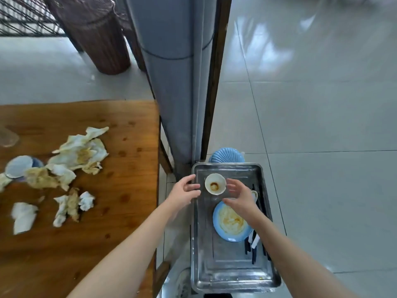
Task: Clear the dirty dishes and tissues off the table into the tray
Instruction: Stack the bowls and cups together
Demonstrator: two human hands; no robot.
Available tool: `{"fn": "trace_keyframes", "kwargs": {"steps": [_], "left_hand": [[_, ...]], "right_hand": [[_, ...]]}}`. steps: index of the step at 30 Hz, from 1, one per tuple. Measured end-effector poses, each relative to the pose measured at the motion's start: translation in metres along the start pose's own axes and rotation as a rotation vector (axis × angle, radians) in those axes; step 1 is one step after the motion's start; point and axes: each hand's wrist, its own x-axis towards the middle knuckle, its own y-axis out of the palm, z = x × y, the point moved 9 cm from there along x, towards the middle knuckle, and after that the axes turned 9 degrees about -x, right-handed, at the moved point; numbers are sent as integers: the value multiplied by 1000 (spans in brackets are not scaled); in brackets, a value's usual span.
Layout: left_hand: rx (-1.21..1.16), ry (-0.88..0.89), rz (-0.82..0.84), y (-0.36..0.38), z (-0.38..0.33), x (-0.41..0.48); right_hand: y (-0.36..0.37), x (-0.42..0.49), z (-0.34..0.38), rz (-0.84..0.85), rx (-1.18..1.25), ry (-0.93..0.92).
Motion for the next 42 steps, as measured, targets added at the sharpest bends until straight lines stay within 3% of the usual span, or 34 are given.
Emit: {"fn": "trace_keyframes", "kwargs": {"steps": [10,21,30,42], "left_hand": [[37,106,-159,-66,-30,-129],[-77,222,-226,-85,-5,-247],[-226,241,-341,-147,48,-340],[-343,301,-452,-313,101,-419]], "right_hand": [[-18,-109,80,-147,72,-59],[-1,-204,122,-124,20,-239],[73,-274,140,-9,7,-292],[232,-309,231,71,-141,-388]]}}
